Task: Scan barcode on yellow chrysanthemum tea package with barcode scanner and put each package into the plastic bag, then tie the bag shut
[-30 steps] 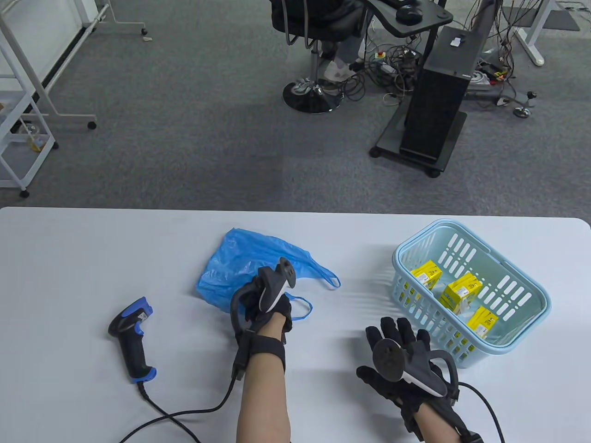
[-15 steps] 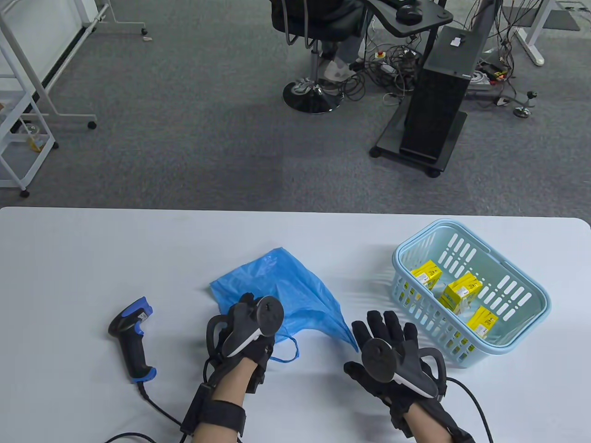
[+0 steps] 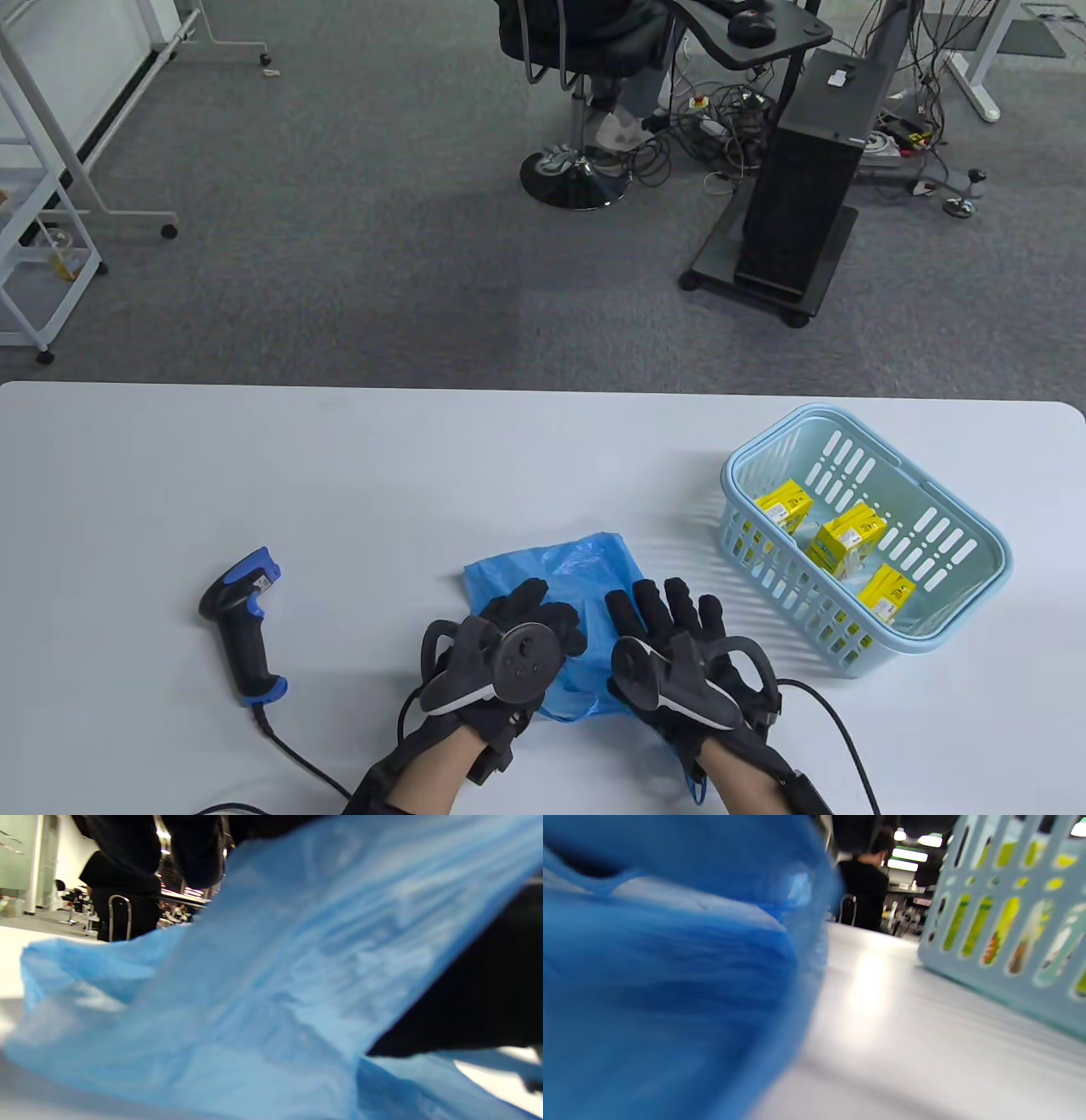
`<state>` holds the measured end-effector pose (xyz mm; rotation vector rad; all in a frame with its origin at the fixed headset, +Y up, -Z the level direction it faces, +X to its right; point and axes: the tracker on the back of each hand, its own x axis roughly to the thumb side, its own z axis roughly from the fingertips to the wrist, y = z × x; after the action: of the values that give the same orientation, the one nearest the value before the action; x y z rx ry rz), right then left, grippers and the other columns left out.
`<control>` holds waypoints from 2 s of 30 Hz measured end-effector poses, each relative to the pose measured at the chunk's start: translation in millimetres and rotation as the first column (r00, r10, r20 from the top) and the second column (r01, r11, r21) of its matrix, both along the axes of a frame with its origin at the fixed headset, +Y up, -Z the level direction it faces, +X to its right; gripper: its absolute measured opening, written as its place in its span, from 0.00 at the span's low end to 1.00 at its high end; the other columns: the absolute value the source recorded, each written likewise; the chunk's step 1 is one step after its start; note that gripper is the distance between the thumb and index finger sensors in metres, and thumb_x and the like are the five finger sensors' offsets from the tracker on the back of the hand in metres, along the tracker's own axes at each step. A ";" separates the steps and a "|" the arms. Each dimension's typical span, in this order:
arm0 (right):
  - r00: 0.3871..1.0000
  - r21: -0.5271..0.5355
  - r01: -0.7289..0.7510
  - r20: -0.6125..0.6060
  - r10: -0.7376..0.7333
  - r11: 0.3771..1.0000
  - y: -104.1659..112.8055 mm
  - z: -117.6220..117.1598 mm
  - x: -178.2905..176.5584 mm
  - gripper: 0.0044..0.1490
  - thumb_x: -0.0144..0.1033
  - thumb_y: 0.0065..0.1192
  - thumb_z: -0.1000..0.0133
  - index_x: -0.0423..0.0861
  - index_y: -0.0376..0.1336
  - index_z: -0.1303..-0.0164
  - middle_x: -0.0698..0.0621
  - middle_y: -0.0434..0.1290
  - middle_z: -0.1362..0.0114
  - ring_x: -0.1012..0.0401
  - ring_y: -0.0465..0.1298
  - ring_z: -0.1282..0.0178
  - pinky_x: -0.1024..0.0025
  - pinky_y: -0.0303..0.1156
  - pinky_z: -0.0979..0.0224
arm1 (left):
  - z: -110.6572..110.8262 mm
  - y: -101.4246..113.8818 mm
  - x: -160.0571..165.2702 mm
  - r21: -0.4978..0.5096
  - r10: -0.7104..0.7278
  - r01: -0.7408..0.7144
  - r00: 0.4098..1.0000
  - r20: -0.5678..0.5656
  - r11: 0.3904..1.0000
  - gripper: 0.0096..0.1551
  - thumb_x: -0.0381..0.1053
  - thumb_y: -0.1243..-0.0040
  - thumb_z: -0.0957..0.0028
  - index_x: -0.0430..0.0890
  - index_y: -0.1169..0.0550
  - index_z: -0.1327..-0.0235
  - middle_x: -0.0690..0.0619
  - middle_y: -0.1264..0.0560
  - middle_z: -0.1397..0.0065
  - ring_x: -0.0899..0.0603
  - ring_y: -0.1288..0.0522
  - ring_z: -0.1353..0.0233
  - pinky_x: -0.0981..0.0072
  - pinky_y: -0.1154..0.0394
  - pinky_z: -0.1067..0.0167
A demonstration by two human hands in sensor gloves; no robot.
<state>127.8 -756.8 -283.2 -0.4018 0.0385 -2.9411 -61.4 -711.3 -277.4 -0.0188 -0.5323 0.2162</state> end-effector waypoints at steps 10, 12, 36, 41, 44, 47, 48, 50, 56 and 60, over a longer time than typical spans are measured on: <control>0.996 0.115 0.067 0.055 -0.074 0.991 14.6 3.7 1.3 0.34 0.48 0.60 0.56 0.55 0.69 0.38 0.58 0.82 0.46 0.60 0.83 0.46 0.57 0.76 0.38 | -1.8 -24.6 4.8 -0.021 -0.260 0.260 0.964 -0.059 0.965 0.28 0.46 0.32 0.50 0.57 0.22 0.33 0.49 0.25 0.24 0.33 0.34 0.19 0.35 0.34 0.31; 0.996 0.110 0.062 0.062 -0.069 0.992 13.4 2.5 0.5 0.33 0.48 0.61 0.57 0.54 0.71 0.40 0.59 0.84 0.51 0.62 0.84 0.51 0.59 0.78 0.42 | -1.8 -19.4 5.2 -0.096 -0.257 0.250 0.964 -0.069 0.963 0.32 0.48 0.33 0.49 0.54 0.25 0.27 0.46 0.28 0.21 0.32 0.36 0.18 0.34 0.35 0.31; 0.995 0.206 0.090 0.027 -0.098 0.974 25.4 12.3 -1.3 0.36 0.41 0.62 0.57 0.54 0.66 0.34 0.58 0.80 0.43 0.57 0.78 0.36 0.51 0.71 0.31 | -6.1 -30.6 -23.1 -0.141 -0.215 0.178 0.921 -0.325 0.974 0.40 0.44 0.39 0.46 0.53 0.39 0.19 0.40 0.44 0.15 0.27 0.39 0.18 0.32 0.36 0.31; 0.995 0.208 0.091 0.017 -0.097 0.974 25.4 14.7 -5.3 0.31 0.42 0.62 0.57 0.56 0.70 0.41 0.59 0.80 0.47 0.58 0.78 0.37 0.49 0.69 0.29 | -3.0 -29.5 -22.9 -0.071 -0.241 0.231 0.923 -0.300 0.970 0.24 0.43 0.40 0.46 0.58 0.22 0.36 0.47 0.24 0.24 0.32 0.31 0.21 0.36 0.32 0.32; 0.998 0.165 0.055 0.020 -0.059 0.985 22.3 14.5 -6.4 0.28 0.41 0.63 0.58 0.57 0.69 0.45 0.57 0.77 0.43 0.55 0.74 0.32 0.44 0.65 0.26 | -1.5 -30.4 -18.5 -0.041 -0.283 0.283 0.922 -0.262 0.958 0.21 0.50 0.32 0.49 0.59 0.20 0.42 0.48 0.24 0.25 0.33 0.28 0.22 0.37 0.31 0.33; 0.999 0.093 0.026 0.044 -0.030 0.995 18.0 12.9 -3.7 0.28 0.43 0.66 0.60 0.55 0.66 0.48 0.48 0.63 0.23 0.46 0.62 0.20 0.33 0.58 0.25 | 0.0 -30.2 -15.1 -0.022 -0.284 0.287 0.929 -0.236 0.958 0.19 0.54 0.29 0.52 0.57 0.20 0.48 0.48 0.23 0.26 0.37 0.22 0.28 0.44 0.24 0.38; 0.998 0.084 0.029 0.050 -0.033 0.996 17.1 12.7 -2.7 0.27 0.43 0.66 0.60 0.56 0.65 0.49 0.47 0.63 0.23 0.45 0.62 0.20 0.32 0.58 0.25 | 0.9 -29.8 -13.7 -0.006 -0.276 0.283 0.933 -0.230 0.959 0.16 0.53 0.29 0.52 0.57 0.20 0.52 0.48 0.22 0.28 0.38 0.20 0.30 0.46 0.23 0.40; 0.997 0.081 0.043 0.056 -0.048 0.996 16.3 10.5 -0.5 0.24 0.40 0.66 0.59 0.56 0.65 0.52 0.50 0.68 0.27 0.47 0.68 0.23 0.32 0.60 0.26 | 1.6 -27.7 -11.5 0.017 -0.287 0.298 0.931 -0.226 0.954 0.13 0.51 0.28 0.52 0.56 0.20 0.55 0.54 0.17 0.37 0.43 0.15 0.36 0.52 0.20 0.46; 0.995 0.079 0.068 0.066 -0.074 0.995 17.7 7.9 3.0 0.30 0.29 0.62 0.57 0.54 0.65 0.42 0.55 0.74 0.39 0.57 0.77 0.38 0.42 0.65 0.26 | 1.7 -27.3 -7.8 -0.029 -0.329 0.330 0.919 -0.219 0.943 0.35 0.48 0.29 0.51 0.62 0.31 0.30 0.54 0.19 0.40 0.49 0.16 0.48 0.53 0.21 0.47; 0.998 0.059 0.041 0.049 -0.044 0.997 17.2 9.6 1.9 0.40 0.32 0.63 0.58 0.56 0.61 0.31 0.54 0.74 0.40 0.56 0.76 0.42 0.43 0.64 0.26 | 4.1 -33.4 0.3 -0.012 -0.385 0.390 0.904 -0.184 0.921 0.33 0.49 0.31 0.50 0.61 0.27 0.28 0.56 0.20 0.47 0.52 0.18 0.53 0.54 0.21 0.48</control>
<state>129.7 -739.7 -273.6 -0.3226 0.1274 -2.9827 -61.1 -744.7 -273.3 -0.0789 -0.3376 -0.1793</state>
